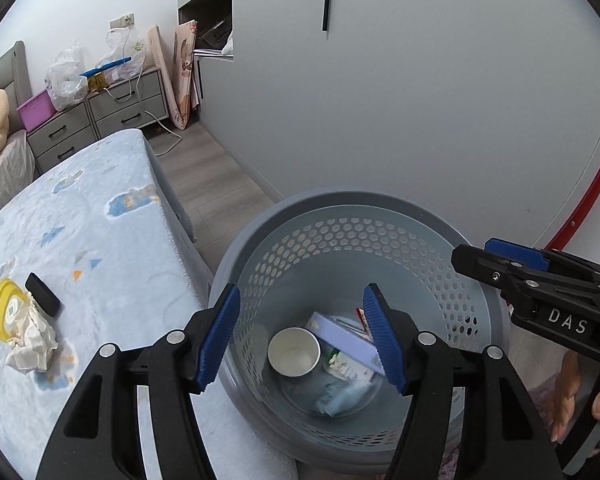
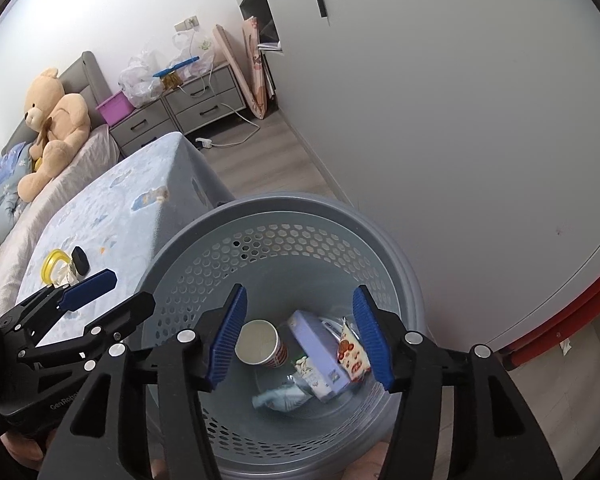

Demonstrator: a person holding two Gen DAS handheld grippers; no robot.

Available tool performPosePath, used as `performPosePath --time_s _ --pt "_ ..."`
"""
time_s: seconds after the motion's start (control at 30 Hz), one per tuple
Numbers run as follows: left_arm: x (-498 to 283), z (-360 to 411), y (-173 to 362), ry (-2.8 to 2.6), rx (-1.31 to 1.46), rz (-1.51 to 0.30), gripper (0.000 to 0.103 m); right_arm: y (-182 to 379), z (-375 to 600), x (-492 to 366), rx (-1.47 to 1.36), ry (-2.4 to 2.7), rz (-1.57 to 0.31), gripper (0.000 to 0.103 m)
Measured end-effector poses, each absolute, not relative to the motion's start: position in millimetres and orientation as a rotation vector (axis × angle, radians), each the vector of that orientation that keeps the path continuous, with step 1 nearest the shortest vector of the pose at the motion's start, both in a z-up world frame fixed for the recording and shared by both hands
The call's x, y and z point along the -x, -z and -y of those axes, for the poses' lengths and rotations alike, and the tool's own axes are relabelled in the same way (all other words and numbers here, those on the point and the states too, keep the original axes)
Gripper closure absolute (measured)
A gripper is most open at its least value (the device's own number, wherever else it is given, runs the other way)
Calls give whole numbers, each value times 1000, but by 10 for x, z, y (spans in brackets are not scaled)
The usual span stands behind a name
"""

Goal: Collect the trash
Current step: 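Move both open grippers back over the yellow lid and tissue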

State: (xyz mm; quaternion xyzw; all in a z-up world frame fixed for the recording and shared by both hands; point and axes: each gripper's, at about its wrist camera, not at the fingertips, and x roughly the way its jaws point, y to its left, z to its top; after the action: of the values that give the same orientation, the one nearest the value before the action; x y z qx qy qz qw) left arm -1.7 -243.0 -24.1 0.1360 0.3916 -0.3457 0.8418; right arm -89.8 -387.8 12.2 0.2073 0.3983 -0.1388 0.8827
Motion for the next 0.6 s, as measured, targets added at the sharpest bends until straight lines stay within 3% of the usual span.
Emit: performPosePath --time_s 0.6 --pt "16 2307 166 701 -263 -807 38 -119 3809 836 -389 298 -835 36"
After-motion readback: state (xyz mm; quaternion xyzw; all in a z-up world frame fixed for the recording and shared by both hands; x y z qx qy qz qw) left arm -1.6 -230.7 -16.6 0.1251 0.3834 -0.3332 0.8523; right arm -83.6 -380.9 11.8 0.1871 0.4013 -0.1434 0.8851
